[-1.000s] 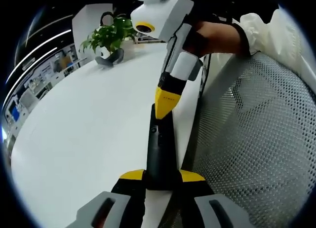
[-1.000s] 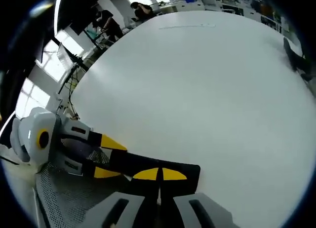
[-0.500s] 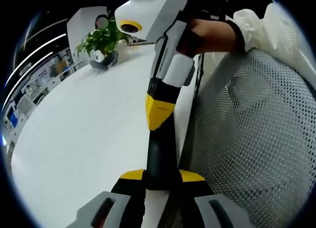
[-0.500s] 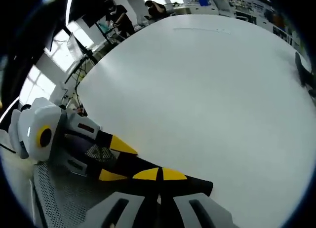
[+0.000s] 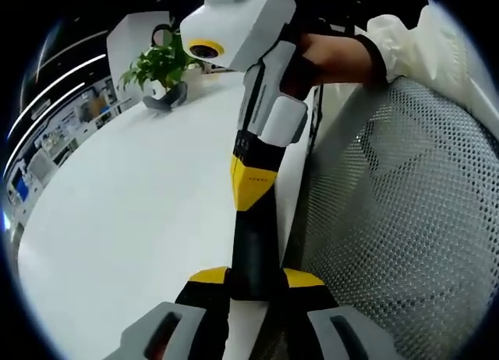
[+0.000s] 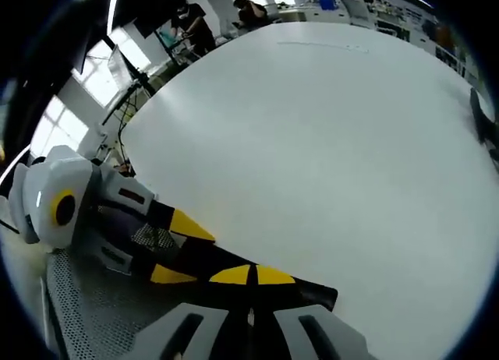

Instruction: Press the specified remote control buttons in sequence, fully releasing each button before pressing the next.

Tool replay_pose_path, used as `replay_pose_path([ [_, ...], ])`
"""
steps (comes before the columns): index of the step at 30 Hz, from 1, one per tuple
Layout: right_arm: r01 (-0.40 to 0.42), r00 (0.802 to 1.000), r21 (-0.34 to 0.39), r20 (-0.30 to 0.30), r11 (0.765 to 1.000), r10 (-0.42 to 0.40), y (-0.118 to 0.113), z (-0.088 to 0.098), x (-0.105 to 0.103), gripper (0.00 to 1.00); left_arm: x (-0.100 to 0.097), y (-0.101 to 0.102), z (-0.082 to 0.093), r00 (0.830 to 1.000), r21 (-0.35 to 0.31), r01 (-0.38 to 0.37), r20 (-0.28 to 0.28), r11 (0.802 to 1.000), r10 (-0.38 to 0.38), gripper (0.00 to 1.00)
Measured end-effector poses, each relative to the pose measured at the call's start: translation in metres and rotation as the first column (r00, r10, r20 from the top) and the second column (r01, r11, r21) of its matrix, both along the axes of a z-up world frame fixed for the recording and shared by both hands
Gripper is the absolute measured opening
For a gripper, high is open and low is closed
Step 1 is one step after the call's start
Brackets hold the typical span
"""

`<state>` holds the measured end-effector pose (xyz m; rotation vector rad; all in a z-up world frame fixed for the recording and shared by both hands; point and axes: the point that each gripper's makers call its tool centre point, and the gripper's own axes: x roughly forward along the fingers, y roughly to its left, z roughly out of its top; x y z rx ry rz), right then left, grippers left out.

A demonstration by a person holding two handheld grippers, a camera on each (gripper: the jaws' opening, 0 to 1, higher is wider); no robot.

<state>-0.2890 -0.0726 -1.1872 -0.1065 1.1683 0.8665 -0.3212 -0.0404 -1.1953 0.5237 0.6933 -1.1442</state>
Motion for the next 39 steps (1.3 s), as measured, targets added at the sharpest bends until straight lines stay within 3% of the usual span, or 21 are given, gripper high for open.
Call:
replay_pose_path([
  [8, 0.012, 1.0, 0.011, -0.007, 1.0, -0.011, 0.0, 0.0, 0.001, 0.0, 0.0, 0.0, 0.0, 1.0, 0.001, 0.001, 0.0, 1.0, -0.001, 0.24],
  [18, 0.086, 0.994, 0.02, -0.065, 0.996, -0.084, -0.008, 0.005, 0.002, 0.0, 0.0, -0.001, 0.0, 1.0, -0.014, -0.017, -0.014, 1.0, 0.017, 0.24],
  [23, 0.127, 0.983, 0.062, -0.141, 0.99, -0.117, -0.005, 0.01, -0.004, 0.0, 0.0, -0.001, 0.0, 1.0, -0.012, -0.017, -0.013, 1.0, 0.017, 0.25],
  [30, 0.091, 0.984, 0.035, -0.157, 0.995, -0.084, -0.003, 0.003, -0.01, 0.0, 0.0, -0.001, 0.001, 1.0, -0.012, -0.016, -0.012, 1.0, 0.016, 0.25],
  [39, 0.104, 0.981, 0.046, -0.169, 0.994, -0.094, -0.004, 0.003, -0.01, 0.0, 0.001, -0.001, 0.001, 1.0, -0.012, -0.016, -0.01, 1.0, 0.016, 0.25],
])
